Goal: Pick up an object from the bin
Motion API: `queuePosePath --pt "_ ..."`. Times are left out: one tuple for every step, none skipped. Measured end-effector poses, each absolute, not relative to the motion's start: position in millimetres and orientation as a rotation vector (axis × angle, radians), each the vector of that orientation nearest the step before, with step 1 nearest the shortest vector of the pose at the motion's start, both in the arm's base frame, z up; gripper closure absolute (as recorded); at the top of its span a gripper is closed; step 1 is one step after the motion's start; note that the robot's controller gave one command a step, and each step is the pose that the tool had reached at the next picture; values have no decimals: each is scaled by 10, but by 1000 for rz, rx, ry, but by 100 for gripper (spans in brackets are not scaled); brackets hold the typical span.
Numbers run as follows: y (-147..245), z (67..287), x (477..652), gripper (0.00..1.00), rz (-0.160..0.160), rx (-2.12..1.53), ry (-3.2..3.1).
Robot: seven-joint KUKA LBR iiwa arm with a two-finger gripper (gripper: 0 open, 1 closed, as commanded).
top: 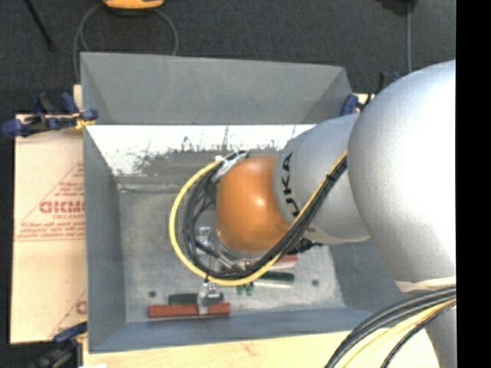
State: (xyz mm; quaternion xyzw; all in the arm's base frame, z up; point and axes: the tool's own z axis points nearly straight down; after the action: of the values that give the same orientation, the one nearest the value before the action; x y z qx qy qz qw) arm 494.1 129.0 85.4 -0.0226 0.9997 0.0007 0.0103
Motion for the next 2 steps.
queuePosePath --pt "1290 853 4935 100 2 -66 3123" --pt "1288 852 4941 0 3 -64 3121"
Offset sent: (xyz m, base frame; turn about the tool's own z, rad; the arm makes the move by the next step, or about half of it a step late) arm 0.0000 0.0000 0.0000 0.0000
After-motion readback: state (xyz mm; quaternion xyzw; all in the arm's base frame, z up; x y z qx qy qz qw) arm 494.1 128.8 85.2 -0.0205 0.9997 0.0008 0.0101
